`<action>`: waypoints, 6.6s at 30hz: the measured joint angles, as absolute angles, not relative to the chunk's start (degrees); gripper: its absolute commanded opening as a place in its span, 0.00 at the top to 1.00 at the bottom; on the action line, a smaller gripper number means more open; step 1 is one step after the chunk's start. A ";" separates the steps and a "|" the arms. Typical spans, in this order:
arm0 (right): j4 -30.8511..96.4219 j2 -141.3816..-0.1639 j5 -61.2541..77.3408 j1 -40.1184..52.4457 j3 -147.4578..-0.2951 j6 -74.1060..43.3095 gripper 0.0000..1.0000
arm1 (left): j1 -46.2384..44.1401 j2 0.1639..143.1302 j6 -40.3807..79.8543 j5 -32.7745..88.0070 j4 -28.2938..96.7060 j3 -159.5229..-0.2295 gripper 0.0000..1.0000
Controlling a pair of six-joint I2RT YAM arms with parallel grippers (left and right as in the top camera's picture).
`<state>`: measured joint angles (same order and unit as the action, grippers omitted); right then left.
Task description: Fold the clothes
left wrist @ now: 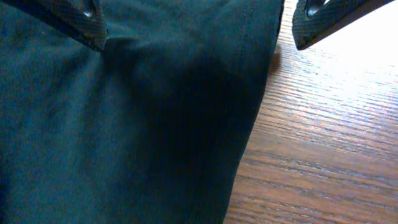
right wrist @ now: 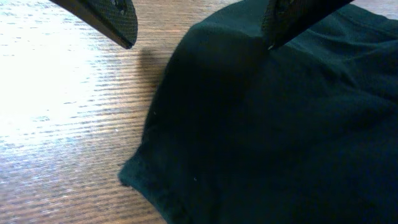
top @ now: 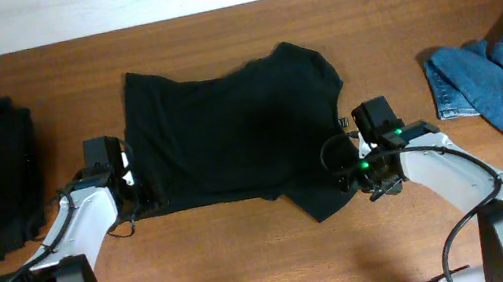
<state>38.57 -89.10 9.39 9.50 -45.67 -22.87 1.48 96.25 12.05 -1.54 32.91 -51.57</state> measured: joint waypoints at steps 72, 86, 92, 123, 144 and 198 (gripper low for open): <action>30.39 -89.10 10.31 9.50 -41.76 -25.74 0.96 | 1.48 96.25 12.05 -1.56 32.27 -51.57 0.99; 31.22 -89.10 10.48 9.50 -41.95 -25.71 0.94 | 1.48 96.25 12.12 -1.58 31.88 -51.57 0.36; 31.24 -89.10 10.50 9.50 -42.04 -25.74 0.94 | 1.48 96.25 12.08 -3.01 31.86 -51.57 0.36; 31.57 -89.10 10.44 9.50 -42.11 -25.67 0.96 | 1.37 97.62 12.32 -3.16 28.08 -50.33 0.92; 37.52 -89.10 10.46 9.50 -48.88 -25.19 0.96 | 1.37 97.93 12.27 -3.40 31.40 -51.44 0.99; 35.27 -89.10 15.16 2.66 -56.27 -36.53 0.96 | 1.37 98.91 16.80 0.54 43.48 -68.05 0.99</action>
<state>35.27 -89.10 15.16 2.66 -56.27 -36.53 1.37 98.91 16.80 0.54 43.48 -68.05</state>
